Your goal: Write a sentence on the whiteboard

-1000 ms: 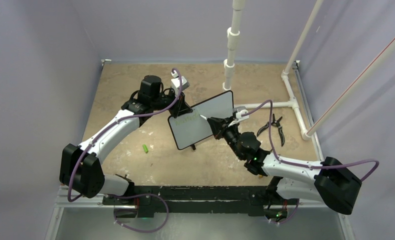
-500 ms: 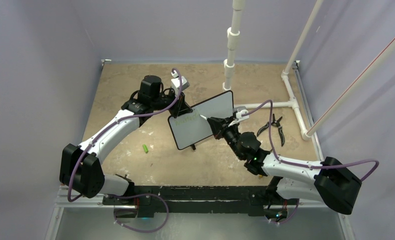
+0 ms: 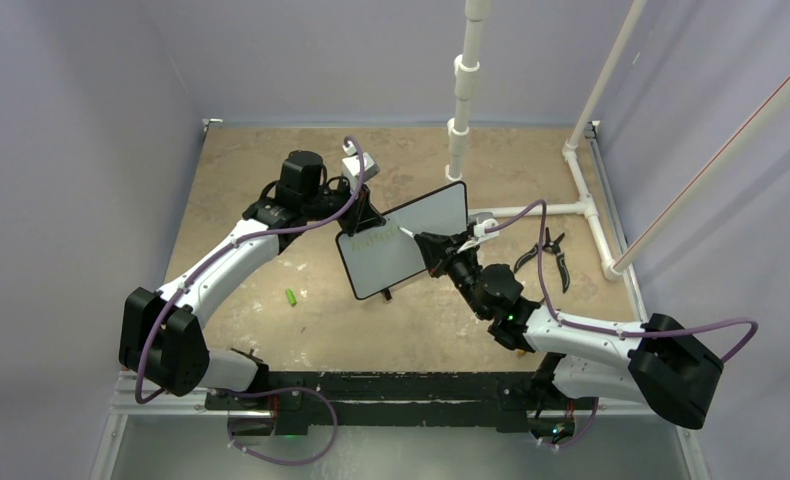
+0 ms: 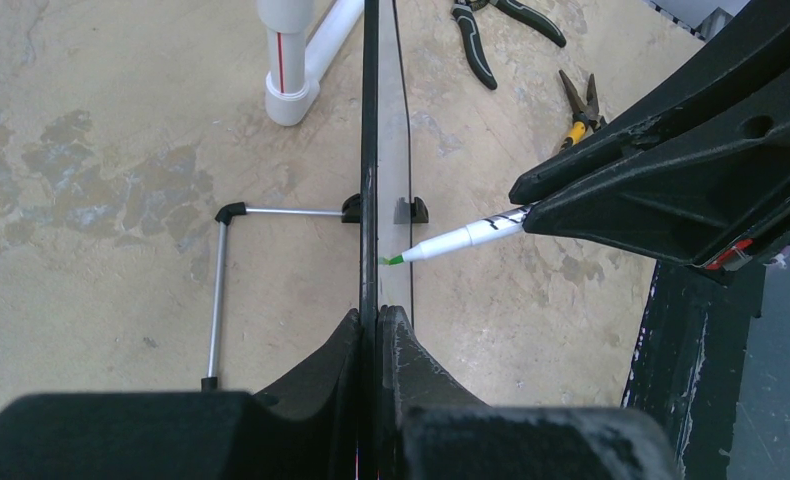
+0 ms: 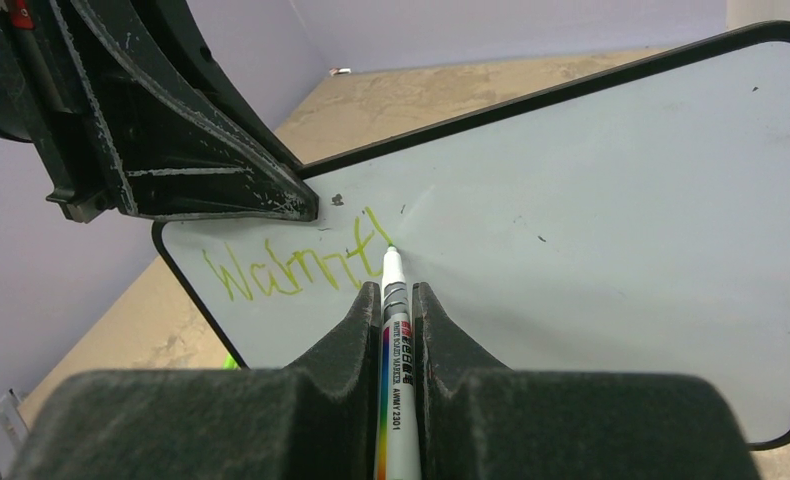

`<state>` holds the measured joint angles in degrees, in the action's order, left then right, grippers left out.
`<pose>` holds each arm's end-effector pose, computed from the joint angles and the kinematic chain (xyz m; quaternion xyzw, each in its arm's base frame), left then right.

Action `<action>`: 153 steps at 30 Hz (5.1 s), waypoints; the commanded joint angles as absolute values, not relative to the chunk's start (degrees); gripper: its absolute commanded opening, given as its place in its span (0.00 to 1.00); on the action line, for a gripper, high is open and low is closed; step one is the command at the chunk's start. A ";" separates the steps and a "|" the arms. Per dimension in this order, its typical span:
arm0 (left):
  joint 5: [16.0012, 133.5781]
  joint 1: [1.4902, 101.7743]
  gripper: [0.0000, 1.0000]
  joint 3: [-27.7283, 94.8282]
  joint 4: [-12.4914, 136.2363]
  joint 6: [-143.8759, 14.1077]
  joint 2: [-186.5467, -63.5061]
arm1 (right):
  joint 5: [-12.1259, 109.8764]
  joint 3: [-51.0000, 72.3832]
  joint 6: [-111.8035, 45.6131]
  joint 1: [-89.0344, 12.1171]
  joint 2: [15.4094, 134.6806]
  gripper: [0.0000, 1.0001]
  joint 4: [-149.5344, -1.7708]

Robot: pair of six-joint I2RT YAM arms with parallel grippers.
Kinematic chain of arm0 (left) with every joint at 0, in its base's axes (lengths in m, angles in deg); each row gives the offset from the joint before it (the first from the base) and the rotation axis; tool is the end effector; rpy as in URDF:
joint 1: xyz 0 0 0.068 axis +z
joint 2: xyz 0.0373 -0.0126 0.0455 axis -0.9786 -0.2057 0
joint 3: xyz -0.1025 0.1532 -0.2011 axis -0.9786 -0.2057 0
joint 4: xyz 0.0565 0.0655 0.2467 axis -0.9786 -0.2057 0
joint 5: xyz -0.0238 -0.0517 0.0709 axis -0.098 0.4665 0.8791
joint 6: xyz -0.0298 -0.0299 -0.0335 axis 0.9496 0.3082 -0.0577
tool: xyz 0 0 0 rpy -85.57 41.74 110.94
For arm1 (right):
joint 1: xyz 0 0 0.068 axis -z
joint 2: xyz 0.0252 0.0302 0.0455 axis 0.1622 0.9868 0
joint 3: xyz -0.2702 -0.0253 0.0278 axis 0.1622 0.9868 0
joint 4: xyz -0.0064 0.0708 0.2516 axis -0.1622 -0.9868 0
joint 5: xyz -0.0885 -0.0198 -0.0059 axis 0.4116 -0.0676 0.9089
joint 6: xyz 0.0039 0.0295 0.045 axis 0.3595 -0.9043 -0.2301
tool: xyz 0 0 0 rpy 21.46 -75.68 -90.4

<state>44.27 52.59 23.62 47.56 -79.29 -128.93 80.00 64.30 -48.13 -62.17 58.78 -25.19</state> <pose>0.2715 -0.1544 0.3087 0.3621 0.7480 -0.3748 0.4110 0.1527 0.1780 0.2431 -0.0262 0.6655 0.3379 0.6650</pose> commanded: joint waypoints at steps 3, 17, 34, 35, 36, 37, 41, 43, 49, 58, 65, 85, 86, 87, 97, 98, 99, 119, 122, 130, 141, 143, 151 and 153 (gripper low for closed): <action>42.67 52.38 0.00 23.27 48.78 -81.63 -128.20 | 82.62 63.28 -47.61 -61.80 58.43 0.00 -22.01; 42.62 52.38 0.00 23.26 48.67 -81.67 -128.11 | 85.64 63.95 -49.53 -61.80 58.09 0.00 -24.13; 42.71 52.38 0.00 23.25 48.61 -81.66 -128.01 | 86.67 64.72 -50.56 -61.80 58.62 0.00 -26.80; 42.71 52.38 0.00 23.30 48.61 -81.70 -128.00 | 86.60 64.89 -50.76 -61.80 58.65 0.00 -27.18; 42.71 52.38 0.00 23.26 48.61 -81.68 -127.94 | 86.58 65.07 -50.98 -61.80 58.65 0.00 -27.38; 42.75 52.38 0.00 23.26 48.61 -81.65 -127.93 | 86.58 65.30 -51.19 -61.80 58.59 0.00 -27.67; 42.80 52.38 0.00 23.24 48.61 -81.65 -127.93 | 86.24 66.20 -51.99 -61.82 58.23 0.00 -28.59; 42.80 52.38 0.00 23.26 48.61 -81.65 -127.89 | 86.14 66.66 -52.52 -61.80 58.04 0.00 -28.97; 42.71 52.38 0.00 23.26 48.61 -81.65 -127.85 | 86.22 67.18 -53.01 -61.86 58.04 0.00 -29.35; 42.80 52.38 0.00 22.89 48.52 -81.65 -127.58 | 85.86 66.97 -52.00 -61.81 56.67 0.00 -29.10; 43.92 52.38 0.00 22.98 49.02 -80.86 -127.55 | 81.47 67.35 -49.87 -61.81 51.87 0.00 -29.69; 48.47 52.18 0.72 27.98 53.19 -71.68 -127.92 | 67.27 67.93 -45.67 -49.39 41.35 0.00 -35.92; 49.18 51.95 0.72 28.83 52.94 -71.42 -128.49 | 66.57 67.69 -45.18 -48.56 41.41 0.00 -35.70; 49.82 51.68 0.72 29.86 52.38 -71.30 -129.11 | 65.40 67.35 -44.55 -47.85 41.53 0.00 -35.50; 50.73 48.60 0.76 36.08 49.81 -71.54 -136.78 | 54.96 69.16 -39.50 -44.00 46.32 0.00 -24.10; 50.71 48.28 0.76 36.19 49.67 -71.62 -137.21 | 54.79 69.83 -39.36 -44.00 46.16 0.00 -23.52; 50.45 48.11 0.76 36.26 49.71 -71.66 -137.51 | 54.53 71.09 -39.53 -43.99 45.65 0.00 -22.44; 48.86 46.75 0.32 34.68 51.17 -72.82 -139.61 | 55.62 69.66 -39.16 -44.05 48.85 0.00 -21.91; 48.89 46.67 0.25 34.45 51.16 -73.12 -139.63 | 55.77 69.24 -39.19 -44.03 49.47 0.00 -21.54; 48.16 46.56 0.06 33.89 51.42 -73.72 -139.80 | 56.38 68.47 -39.20 -44.04 50.63 0.00 -20.51; 47.81 46.45 0.00 33.52 51.33 -74.42 -139.53 | 58.34 66.72 -38.76 -44.00 54.67 0.00 -19.76; 47.81 46.43 0.00 33.50 51.33 -74.44 -139.58 | 59.21 66.69 -38.72 -44.05 54.93 0.00 -20.04; 47.98 46.41 0.00 33.55 51.20 -74.68 -139.53 | 60.57 67.19 -39.20 -44.02 55.71 0.00 -22.72; 48.11 46.41 0.00 33.54 51.22 -74.74 -139.53 | 60.24 67.62 -39.73 -44.05 55.46 0.00 -23.57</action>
